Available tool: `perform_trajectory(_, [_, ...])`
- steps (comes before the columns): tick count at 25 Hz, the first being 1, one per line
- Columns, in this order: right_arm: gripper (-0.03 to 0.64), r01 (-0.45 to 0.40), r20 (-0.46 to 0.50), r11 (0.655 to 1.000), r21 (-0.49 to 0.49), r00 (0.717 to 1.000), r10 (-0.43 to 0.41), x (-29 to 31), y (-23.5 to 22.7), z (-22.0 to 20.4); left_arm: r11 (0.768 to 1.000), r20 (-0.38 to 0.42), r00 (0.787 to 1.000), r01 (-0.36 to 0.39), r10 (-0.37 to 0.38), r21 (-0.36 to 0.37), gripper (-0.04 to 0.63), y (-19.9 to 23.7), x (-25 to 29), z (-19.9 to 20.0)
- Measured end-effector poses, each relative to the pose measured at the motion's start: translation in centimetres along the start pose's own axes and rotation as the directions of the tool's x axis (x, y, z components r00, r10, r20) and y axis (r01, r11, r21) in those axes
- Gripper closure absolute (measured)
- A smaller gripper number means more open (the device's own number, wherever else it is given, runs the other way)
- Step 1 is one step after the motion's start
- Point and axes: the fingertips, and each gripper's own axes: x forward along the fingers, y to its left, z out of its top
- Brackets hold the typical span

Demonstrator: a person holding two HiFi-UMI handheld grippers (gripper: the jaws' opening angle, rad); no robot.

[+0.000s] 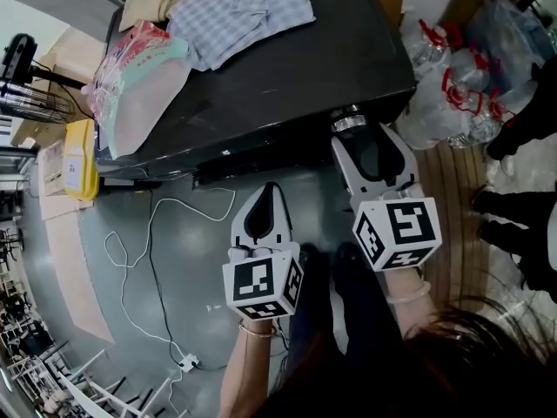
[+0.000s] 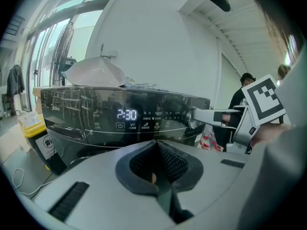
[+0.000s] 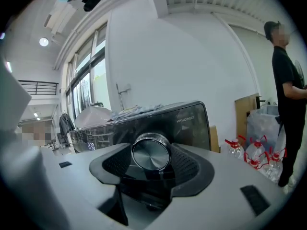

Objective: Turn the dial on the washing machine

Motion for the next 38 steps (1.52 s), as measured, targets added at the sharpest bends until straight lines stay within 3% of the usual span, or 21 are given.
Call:
perform_trajectory(23, [0.414, -0.12, -0.071, 0.986, -0.117, 0.991, 0.112, -4.5, 2.4, 2.9, 0.995, 0.034, 0.995, -0.093, 0.094, -0.02, 0.577, -1.0, -5.0, 4.4])
perform_trajectory(38, [0.474, -0.13, -0.064, 0.98, -0.15, 0.991, 0.121, -8.9, 5.5, 5.9, 0.997, 0.066, 0.995, -0.077, 0.076, 0.015, 0.578, -1.4, -9.6, 8.4])
